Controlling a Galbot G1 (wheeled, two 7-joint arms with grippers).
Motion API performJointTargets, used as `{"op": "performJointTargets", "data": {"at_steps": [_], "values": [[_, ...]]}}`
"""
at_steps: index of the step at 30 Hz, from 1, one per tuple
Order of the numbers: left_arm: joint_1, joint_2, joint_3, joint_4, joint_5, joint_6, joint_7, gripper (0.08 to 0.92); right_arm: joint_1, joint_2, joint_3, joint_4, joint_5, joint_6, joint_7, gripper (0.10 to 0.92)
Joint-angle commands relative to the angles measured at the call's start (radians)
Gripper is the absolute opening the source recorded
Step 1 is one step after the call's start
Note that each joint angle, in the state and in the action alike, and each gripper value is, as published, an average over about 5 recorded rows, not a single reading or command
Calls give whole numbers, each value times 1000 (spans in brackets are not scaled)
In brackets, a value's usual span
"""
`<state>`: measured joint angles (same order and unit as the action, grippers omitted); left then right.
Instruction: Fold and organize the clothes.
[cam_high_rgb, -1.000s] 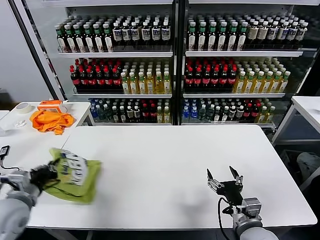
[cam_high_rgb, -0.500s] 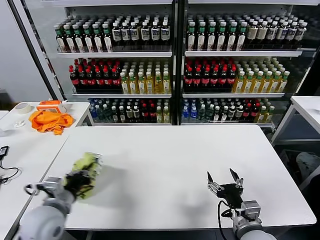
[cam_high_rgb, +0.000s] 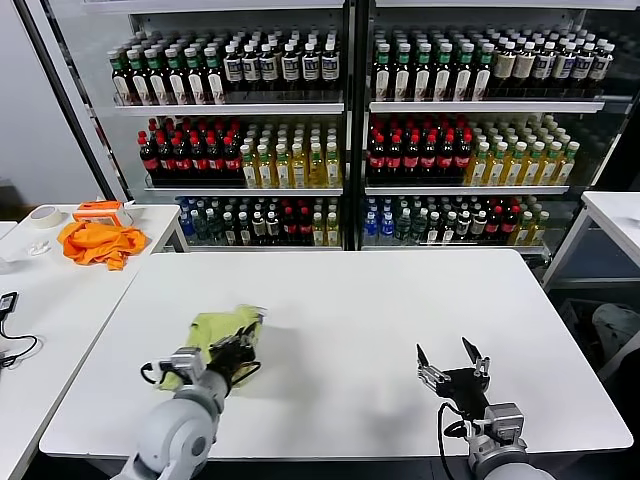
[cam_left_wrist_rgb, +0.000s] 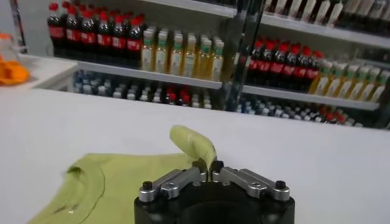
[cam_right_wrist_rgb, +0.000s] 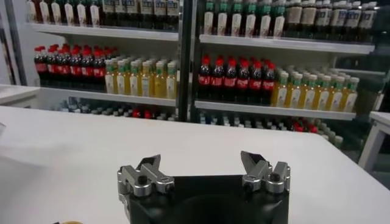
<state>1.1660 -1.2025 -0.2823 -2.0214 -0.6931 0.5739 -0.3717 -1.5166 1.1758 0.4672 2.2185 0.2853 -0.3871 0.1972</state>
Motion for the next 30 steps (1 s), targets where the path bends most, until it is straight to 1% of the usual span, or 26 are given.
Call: {"op": "performJointTargets", "data": {"at_steps": [1, 4, 6, 9, 13, 15, 17, 20, 23, 25, 30], "values": [[-172, -116, 72, 100, -149, -24, -50, 194, 2, -1, 18, 3, 12, 0, 5, 823], [-197, -116, 65, 98, -163, -48, -33, 280, 15, -4, 15, -2, 22, 4, 3, 823], [-200, -98, 48, 78, -132, -66, -6, 332, 37, -7, 3, -8, 50, 3, -1, 823], [-183, -30, -8, 55, -23, -113, 74, 419, 106, -10, -36, -31, 139, -11, -7, 823], [-104, 94, -123, 46, 169, -192, 206, 540, 227, 5, -157, -69, 254, -50, -2, 823], [-55, 135, -176, 32, 230, -210, 242, 592, 278, 22, -235, -88, 287, -72, 3, 823], [-14, 155, -218, 18, 258, -217, 254, 653, 326, 42, -316, -117, 304, -86, 7, 823], [27, 159, -263, 12, 266, -225, 252, 739, 393, 73, -429, -177, 321, -99, 10, 823], [56, 153, -291, 10, 269, -229, 251, 802, 453, 102, -505, -243, 338, -110, 17, 823], [75, 146, -299, 9, 275, -234, 250, 817, 498, 121, -526, -299, 342, -112, 19, 823], [101, 108, -296, -3, 278, -232, 244, 822, 604, 167, -544, -421, 365, -120, 24, 823]]}}
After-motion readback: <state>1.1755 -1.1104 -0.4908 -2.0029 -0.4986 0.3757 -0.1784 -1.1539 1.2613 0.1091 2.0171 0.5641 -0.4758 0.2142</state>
